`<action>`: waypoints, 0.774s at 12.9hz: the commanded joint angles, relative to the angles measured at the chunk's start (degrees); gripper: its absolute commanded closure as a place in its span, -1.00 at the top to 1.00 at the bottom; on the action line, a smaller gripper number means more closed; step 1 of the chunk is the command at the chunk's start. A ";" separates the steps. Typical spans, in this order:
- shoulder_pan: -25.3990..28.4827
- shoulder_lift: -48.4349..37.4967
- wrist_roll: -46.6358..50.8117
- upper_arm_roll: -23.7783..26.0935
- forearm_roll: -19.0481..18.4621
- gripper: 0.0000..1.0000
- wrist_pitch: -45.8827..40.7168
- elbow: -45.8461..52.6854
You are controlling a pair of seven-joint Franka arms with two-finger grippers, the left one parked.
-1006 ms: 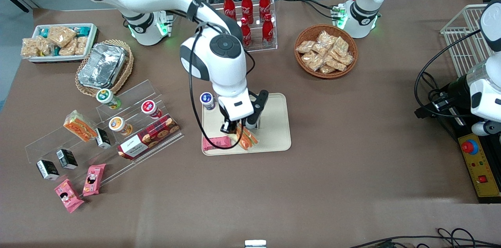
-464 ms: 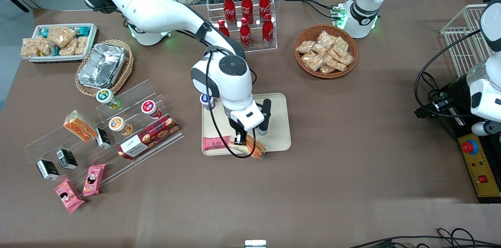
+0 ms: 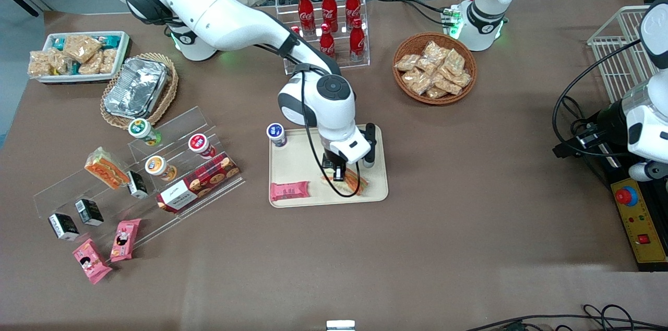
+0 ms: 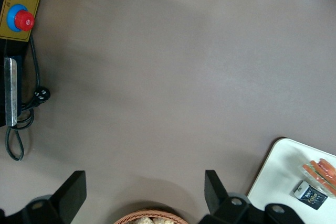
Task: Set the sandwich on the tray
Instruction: 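Lower the sandwich onto the tray beside the black pack and open the gripper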
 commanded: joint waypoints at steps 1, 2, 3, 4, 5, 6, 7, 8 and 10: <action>0.04 0.83 0.99 -0.16 -1.60 -0.44 1.63 -0.02; 0.30 1.00 0.99 -0.16 -1.52 -0.43 1.63 -0.02; 0.30 1.44 1.07 -0.16 -1.43 -0.41 1.63 -0.02; 0.30 1.79 3.16 -0.16 -1.34 0.07 1.63 -0.11; 0.57 1.88 8.32 -0.16 -1.60 0.19 1.28 -0.11; 0.92 1.88 12.46 -0.16 -1.60 0.51 1.10 -0.37; 1.18 1.79 15.54 -0.16 -1.60 0.94 0.84 -0.37; 0.92 1.53 16.88 -0.16 -1.17 0.95 0.40 -0.37; 0.48 0.22 17.07 0.01 -0.73 0.95 -3.27 -0.29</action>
